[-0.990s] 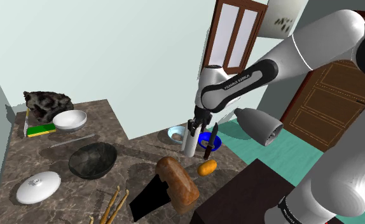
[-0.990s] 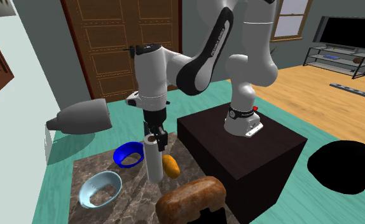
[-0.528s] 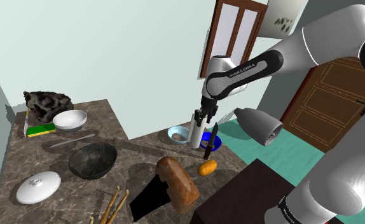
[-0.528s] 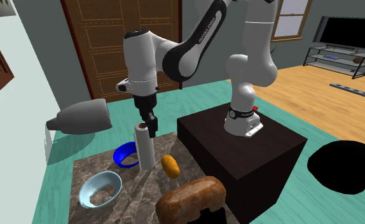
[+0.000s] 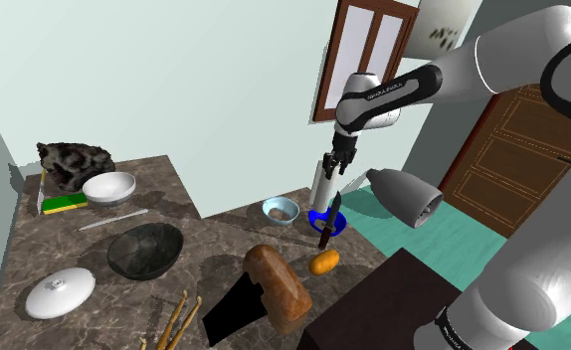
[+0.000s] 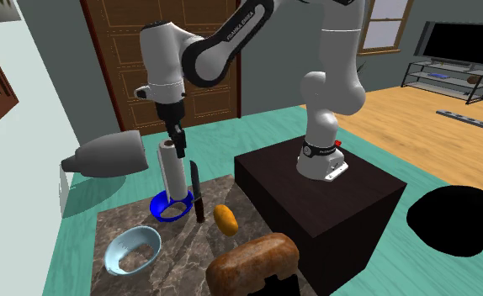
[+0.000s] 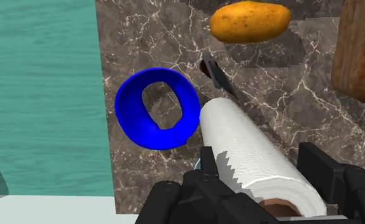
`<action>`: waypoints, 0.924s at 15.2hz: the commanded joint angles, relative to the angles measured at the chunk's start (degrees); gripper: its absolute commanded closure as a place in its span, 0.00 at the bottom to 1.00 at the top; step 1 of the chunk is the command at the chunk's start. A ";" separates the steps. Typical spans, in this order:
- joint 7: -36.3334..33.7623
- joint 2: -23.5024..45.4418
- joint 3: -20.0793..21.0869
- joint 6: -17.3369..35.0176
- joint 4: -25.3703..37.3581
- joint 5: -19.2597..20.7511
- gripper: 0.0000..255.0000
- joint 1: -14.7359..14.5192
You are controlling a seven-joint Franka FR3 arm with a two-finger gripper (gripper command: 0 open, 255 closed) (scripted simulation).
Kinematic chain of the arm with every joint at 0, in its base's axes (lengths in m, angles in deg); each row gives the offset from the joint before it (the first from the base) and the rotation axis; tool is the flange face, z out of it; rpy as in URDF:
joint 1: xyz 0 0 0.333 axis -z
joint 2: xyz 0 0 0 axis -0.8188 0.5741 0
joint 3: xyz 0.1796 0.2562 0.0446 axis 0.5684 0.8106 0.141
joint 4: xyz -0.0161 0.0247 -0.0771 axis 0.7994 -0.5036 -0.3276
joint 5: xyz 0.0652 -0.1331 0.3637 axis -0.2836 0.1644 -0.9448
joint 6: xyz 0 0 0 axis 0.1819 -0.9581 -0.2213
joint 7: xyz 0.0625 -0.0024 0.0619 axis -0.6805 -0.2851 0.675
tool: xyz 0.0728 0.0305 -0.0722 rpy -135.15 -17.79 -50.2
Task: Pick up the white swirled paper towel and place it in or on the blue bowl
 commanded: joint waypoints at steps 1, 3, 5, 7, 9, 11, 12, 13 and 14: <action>2.71 1.17 -1.20 -1.18 2.35 -0.16 1.00 1.31; 5.25 2.50 -2.31 -2.71 5.24 -0.41 1.00 2.58; 7.73 4.04 -3.34 -4.31 8.40 -0.72 1.00 3.86; 10.16 5.77 -4.29 -5.99 11.83 -1.11 1.00 5.16; 11.55 6.88 -4.79 -7.02 13.96 -1.37 1.00 5.95; 11.60 7.51 -4.77 -5.60 13.17 -1.47 1.00 5.97; 11.63 7.83 -4.76 -4.90 12.79 -1.52 1.00 5.98; 11.66 8.17 -4.75 -4.19 12.42 -1.58 1.00 6.00; 11.70 8.54 -4.74 -3.50 12.09 -1.64 1.00 6.01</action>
